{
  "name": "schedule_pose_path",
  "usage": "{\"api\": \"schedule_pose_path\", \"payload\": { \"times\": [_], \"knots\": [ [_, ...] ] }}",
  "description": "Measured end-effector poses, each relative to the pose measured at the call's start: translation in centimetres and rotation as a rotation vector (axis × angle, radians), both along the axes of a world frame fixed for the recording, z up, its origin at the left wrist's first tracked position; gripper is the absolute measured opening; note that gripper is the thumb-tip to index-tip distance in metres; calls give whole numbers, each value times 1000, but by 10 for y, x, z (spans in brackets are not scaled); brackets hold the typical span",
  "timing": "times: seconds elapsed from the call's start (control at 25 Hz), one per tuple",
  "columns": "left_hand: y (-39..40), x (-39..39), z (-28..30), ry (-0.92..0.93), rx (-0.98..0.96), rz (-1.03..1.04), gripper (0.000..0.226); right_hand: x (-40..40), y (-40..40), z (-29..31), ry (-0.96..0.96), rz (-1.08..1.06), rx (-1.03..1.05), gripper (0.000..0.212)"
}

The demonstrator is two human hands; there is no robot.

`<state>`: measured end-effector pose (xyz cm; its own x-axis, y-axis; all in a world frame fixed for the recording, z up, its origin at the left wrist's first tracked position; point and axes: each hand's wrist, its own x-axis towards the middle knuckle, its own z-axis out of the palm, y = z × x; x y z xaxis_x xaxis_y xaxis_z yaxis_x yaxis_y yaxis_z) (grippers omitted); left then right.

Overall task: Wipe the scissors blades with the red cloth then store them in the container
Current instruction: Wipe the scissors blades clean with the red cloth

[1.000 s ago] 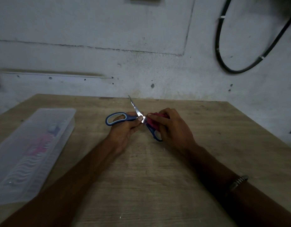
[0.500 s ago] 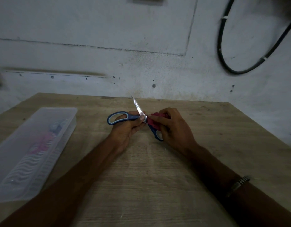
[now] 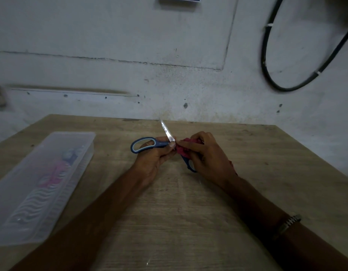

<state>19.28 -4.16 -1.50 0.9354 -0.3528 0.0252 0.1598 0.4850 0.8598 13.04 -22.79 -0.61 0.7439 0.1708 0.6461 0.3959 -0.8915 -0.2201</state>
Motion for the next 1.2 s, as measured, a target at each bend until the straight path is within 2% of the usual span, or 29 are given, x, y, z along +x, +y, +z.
{"api": "schedule_pose_path", "payload": {
  "times": [0.2, 0.4, 0.48, 0.64, 0.84, 0.96, 1.08, 1.2],
  "knots": [
    [0, -4, 4, -10, 24, 23, 15, -4, -7, -1, 13, -18, -122, 41],
    [1, -5, 4, -22, 39, -23, 20, -1, -4, 4, -39, -42, -2, 38],
    [1, -4, 3, -5, 23, 2, 24, -2, 0, 3, -15, -26, -73, 40],
    [1, -6, 7, 27, 5, 36, 14, -8, -12, 6, 47, -95, -182, 33],
    [1, -10, 9, -8, 12, 10, 14, -11, -6, 9, -88, -123, -31, 31],
    [2, -10, 8, -6, 4, 11, 16, -8, 4, 7, -55, -77, -212, 41],
    [2, -6, 7, 24, -12, 46, 16, -7, -9, 6, 8, -215, -357, 43],
    [0, -4, 6, 53, -37, 64, 19, -11, -18, 7, -8, -347, -188, 38]
  ]
}}
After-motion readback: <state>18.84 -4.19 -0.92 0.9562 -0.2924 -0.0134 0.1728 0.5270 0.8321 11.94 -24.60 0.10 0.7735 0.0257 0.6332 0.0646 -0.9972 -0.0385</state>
